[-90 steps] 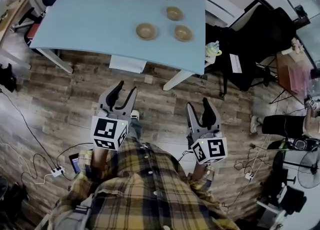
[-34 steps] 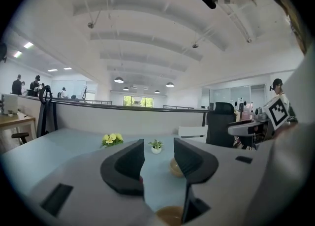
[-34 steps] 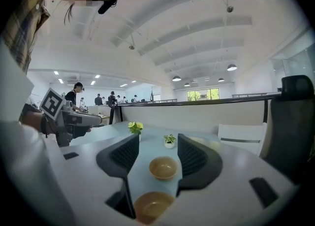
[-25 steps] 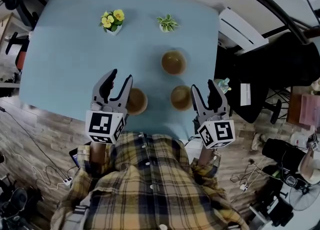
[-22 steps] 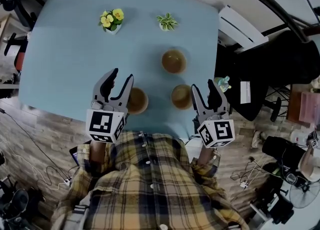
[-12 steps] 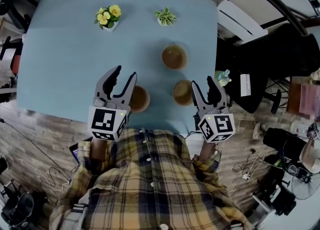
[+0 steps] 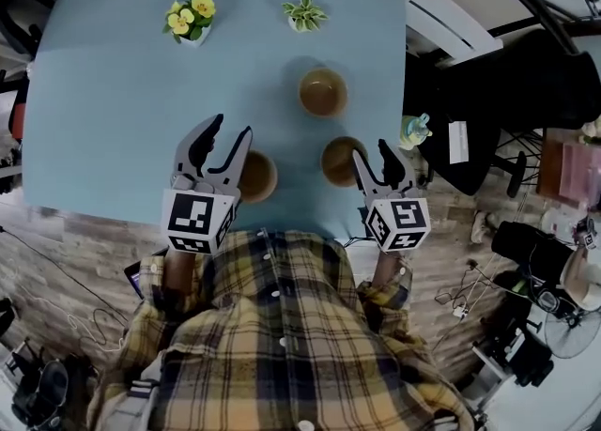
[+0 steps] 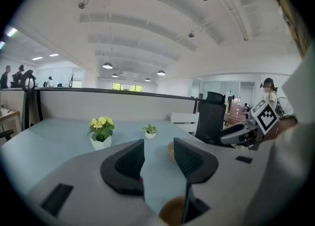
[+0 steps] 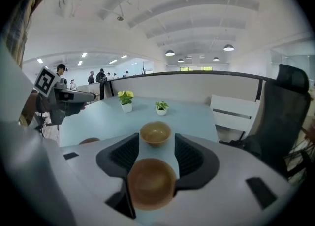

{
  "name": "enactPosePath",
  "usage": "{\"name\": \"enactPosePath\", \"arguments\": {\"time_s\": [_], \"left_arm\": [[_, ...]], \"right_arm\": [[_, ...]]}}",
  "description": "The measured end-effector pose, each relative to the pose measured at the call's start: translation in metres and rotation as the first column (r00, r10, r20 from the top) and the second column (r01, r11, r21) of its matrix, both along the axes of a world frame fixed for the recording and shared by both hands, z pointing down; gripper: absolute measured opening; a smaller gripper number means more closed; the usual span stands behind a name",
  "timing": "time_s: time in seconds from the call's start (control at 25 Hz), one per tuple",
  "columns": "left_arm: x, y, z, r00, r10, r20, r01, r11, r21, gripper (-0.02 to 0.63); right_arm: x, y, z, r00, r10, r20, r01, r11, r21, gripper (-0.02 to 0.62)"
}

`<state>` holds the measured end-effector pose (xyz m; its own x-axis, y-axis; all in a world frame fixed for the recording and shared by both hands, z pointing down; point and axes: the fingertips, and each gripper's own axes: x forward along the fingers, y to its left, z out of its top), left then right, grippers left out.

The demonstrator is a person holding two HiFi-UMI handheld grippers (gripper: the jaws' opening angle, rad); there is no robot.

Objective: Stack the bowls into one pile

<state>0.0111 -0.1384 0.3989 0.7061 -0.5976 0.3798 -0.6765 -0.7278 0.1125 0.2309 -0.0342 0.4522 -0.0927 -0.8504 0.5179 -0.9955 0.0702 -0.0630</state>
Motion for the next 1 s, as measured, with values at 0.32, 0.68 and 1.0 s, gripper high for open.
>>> {"name": "enactPosePath", "arguments": {"time_s": [0.32, 0.68, 1.0], "left_arm": [[0.002, 0.005, 0.019, 0.999, 0.007, 0.031, -0.007, 1.000, -0.021, 0.173], [0.005, 0.011, 0.034, 0.999, 0.021, 0.047, -0.019, 0.999, -0.039, 0.170], [0.007, 0.015, 0.039, 0.998, 0.033, 0.051, -0.030, 0.998, -0.053, 0.167]], "right_arm": [[0.012, 0.015, 0.046, 0.993, -0.047, -0.106, 0.031, 0.989, -0.146, 0.227], [0.026, 0.028, 0.095, 0.991, -0.067, -0.111, 0.034, 0.960, -0.278, 0.227], [0.031, 0.032, 0.119, 0.998, -0.040, -0.047, 0.023, 0.945, -0.325, 0.213]]}}
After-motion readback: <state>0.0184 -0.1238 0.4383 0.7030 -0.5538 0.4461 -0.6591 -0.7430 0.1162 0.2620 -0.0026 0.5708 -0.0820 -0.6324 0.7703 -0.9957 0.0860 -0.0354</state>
